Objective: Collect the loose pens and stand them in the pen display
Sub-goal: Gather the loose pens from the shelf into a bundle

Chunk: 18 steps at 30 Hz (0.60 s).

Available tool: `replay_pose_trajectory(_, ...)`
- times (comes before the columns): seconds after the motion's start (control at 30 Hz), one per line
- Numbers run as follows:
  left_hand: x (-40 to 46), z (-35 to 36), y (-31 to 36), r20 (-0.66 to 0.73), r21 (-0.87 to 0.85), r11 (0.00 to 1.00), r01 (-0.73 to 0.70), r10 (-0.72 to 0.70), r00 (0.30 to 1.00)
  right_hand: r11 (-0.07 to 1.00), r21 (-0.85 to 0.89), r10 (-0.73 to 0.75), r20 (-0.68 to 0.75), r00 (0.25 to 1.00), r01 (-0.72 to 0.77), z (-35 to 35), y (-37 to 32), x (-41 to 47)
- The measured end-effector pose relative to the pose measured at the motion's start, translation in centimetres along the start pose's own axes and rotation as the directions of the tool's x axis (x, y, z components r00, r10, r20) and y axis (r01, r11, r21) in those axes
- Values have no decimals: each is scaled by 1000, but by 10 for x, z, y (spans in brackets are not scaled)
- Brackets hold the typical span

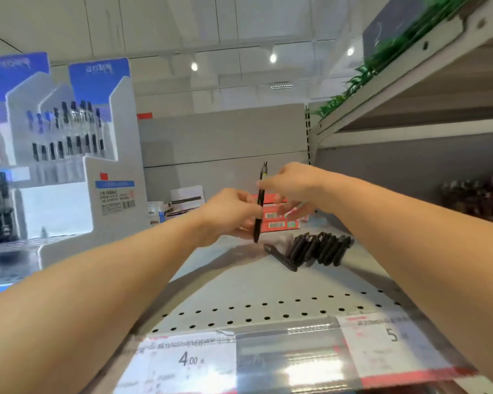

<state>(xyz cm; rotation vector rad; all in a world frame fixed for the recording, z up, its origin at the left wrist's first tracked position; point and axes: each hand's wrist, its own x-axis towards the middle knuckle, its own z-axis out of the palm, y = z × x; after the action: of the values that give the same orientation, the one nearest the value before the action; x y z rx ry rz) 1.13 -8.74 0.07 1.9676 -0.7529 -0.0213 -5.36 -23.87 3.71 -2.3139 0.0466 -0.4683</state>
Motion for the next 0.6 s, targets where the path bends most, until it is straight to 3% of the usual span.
replay_pose_trajectory(0.03,-3,2,1,34,-108,993,-40,44,998,1000,30,3,-67,998,-1,4,0,4)
replay_pose_trajectory(0.13,-8,10,-2,115,-161,980,-117,136,984,979,101,-145,-269,952,178,17,0,12)
replay_pose_trajectory(0.27,-3,10,0,246,-262,963,-71,137,960,941,115,-259,-361,896,319,20,8,9)
replay_pose_trajectory(0.33,3,15,0,163,-101,991,-82,98,982,924,183,-254,-364,896,336,18,13,4)
replay_pose_trajectory(0.4,7,25,-3,110,238,962,-130,106,988,911,211,-268,-347,899,353,18,17,-3)
replay_pose_trajectory(0.5,8,40,-10,207,611,762,-215,108,972,900,242,-291,-287,913,363,18,18,-14)
replay_pose_trajectory(0.6,8,41,-10,236,747,627,-222,62,970,902,243,-307,-226,925,358,20,16,-18)
